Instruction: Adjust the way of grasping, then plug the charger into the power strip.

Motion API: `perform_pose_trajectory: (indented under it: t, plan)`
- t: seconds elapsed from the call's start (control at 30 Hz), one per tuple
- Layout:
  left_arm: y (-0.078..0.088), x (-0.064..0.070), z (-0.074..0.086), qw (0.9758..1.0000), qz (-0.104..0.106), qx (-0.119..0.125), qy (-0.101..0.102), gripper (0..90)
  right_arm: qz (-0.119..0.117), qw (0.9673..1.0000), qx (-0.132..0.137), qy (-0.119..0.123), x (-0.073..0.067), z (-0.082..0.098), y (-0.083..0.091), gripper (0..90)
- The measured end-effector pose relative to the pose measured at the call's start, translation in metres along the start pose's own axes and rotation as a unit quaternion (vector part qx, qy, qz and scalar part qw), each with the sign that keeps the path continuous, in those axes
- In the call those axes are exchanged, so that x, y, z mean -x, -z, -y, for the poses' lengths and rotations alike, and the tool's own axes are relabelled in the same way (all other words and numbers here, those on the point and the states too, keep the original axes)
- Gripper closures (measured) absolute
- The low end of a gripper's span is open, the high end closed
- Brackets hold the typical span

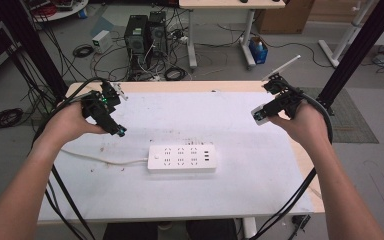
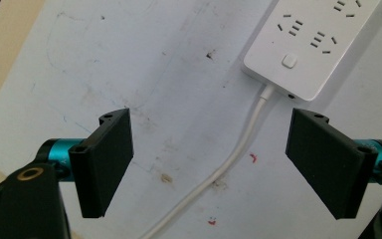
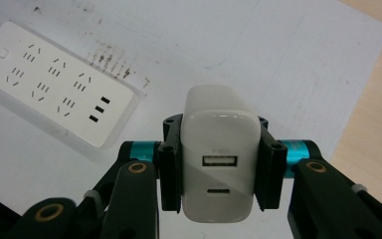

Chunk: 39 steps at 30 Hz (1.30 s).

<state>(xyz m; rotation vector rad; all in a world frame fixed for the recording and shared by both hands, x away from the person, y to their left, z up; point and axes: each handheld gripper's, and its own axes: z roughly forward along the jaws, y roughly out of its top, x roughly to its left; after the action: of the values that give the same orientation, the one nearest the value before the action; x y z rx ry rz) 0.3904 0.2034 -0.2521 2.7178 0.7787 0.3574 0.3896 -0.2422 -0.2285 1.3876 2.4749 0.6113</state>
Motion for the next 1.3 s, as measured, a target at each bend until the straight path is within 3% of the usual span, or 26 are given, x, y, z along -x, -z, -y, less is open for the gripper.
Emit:
perform_pose_trajectory:
  t: [0.43, 0.63, 0.7, 0.8, 0.9, 1.0, 1.03, 1.07, 1.1, 1.17, 1.2, 1.23, 1.27, 1.3]
  plan:
    - [0.000, 0.002, -0.001, 0.9999, 0.006, 0.000, -0.010, 18.9, -0.007, 0.9996, -0.013, 0.024, -0.002, -0.003, -0.002, 62.1]
    - [-0.001, 0.004, -0.002, 0.9998, 0.009, 0.001, -0.016, 19.0, -0.015, 0.9982, -0.020, 0.054, -0.008, -0.008, -0.009, 62.2]
    - [0.000, 0.006, -0.001, 0.9998, 0.009, 0.002, -0.018, 19.0, -0.024, 0.9961, -0.024, 0.082, -0.017, -0.016, -0.017, 62.1]
    - [0.001, 0.008, 0.000, 0.9997, 0.012, 0.004, -0.020, 19.0, -0.032, 0.9946, -0.029, 0.095, -0.025, -0.023, -0.025, 62.2]
    - [0.004, 0.011, 0.001, 0.9995, 0.014, 0.003, -0.027, 18.9, -0.043, 0.9905, -0.037, 0.125, -0.035, -0.032, -0.035, 62.2]
    - [0.005, 0.013, 0.001, 0.9994, 0.018, 0.006, -0.028, 18.9, -0.045, 0.9893, -0.041, 0.133, -0.038, -0.034, -0.039, 62.2]
    - [0.006, 0.014, 0.002, 0.9994, 0.017, 0.005, -0.031, 18.9, -0.055, 0.9832, -0.051, 0.166, -0.050, -0.041, -0.050, 62.1]
    - [0.006, 0.015, 0.002, 0.9993, 0.018, 0.005, -0.032, 18.9, -0.060, 0.9804, -0.054, 0.180, -0.053, -0.043, -0.053, 62.2]
    - [0.007, 0.016, 0.002, 0.9992, 0.020, 0.004, -0.033, 18.9, -0.060, 0.9804, -0.054, 0.180, -0.053, -0.043, -0.053, 62.2]
    - [0.008, 0.017, 0.003, 0.9991, 0.022, 0.006, -0.034, 18.9, -0.069, 0.9769, -0.057, 0.194, -0.061, -0.047, -0.059, 62.2]
    - [0.008, 0.018, 0.003, 0.9991, 0.024, 0.006, -0.035, 18.9, -0.073, 0.9743, -0.062, 0.204, -0.064, -0.048, -0.062, 62.1]
    - [0.008, 0.018, 0.003, 0.9989, 0.026, 0.003, -0.038, 18.9, -0.078, 0.9687, -0.069, 0.226, -0.071, -0.051, -0.068, 62.2]
    - [0.009, 0.018, 0.003, 0.9989, 0.027, 0.002, -0.039, 18.9, -0.078, 0.9687, -0.069, 0.226, -0.071, -0.051, -0.068, 62.2]
    - [0.009, 0.019, 0.003, 0.9987, 0.030, 0.003, -0.041, 18.9, -0.081, 0.9657, -0.072, 0.236, -0.075, -0.052, -0.072, 62.2]
